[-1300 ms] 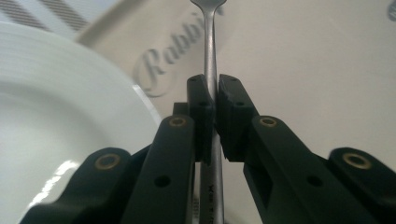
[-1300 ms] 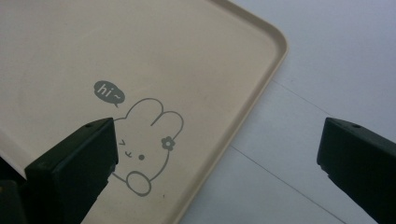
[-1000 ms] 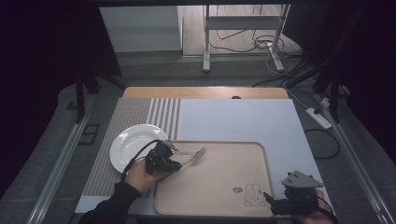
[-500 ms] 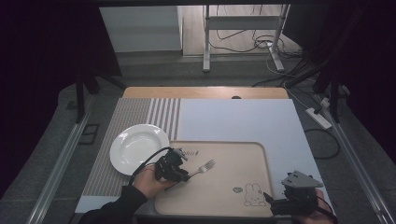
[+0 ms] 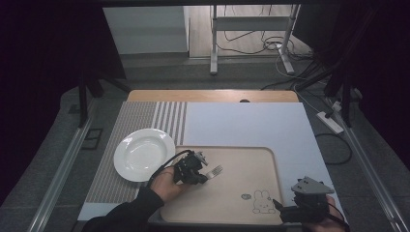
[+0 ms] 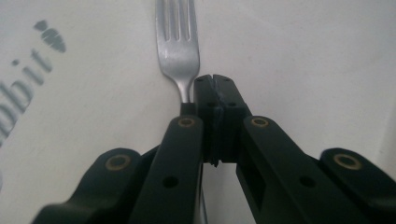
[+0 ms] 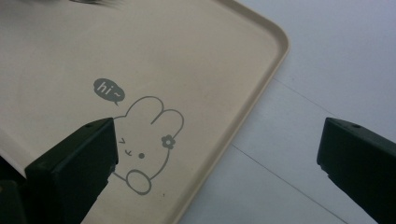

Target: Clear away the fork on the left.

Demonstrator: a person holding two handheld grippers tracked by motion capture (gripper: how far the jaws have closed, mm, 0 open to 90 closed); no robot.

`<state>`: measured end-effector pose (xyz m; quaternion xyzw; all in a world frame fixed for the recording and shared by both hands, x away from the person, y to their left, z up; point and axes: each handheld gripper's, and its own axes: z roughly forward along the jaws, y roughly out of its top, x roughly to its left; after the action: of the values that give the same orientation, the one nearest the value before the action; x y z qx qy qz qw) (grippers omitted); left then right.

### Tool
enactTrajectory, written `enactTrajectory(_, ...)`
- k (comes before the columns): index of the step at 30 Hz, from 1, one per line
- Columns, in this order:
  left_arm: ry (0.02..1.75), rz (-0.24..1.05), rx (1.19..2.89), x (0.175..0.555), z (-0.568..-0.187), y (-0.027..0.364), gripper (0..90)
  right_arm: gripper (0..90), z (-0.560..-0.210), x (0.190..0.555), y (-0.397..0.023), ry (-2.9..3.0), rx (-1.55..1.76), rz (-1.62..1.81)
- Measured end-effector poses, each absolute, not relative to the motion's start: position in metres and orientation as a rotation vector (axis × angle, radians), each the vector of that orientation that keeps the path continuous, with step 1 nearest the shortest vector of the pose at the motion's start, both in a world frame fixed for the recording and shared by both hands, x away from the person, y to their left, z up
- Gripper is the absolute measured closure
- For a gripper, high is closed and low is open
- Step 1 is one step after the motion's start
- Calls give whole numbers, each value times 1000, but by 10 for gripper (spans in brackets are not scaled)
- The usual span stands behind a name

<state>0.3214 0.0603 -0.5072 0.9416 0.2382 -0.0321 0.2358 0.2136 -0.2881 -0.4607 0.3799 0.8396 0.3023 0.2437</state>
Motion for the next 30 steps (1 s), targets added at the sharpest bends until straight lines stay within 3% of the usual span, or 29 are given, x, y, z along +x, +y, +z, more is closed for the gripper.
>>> enactTrajectory(22, 904, 55, 2579, 337, -507, 102, 890, 0, -461, 213, -288, 2296, 1029, 827)
enactTrajectory(30, 980, 39, 2549, 341, -508, 118, 890, 0, -461, 213, -288, 2296, 1026, 825)
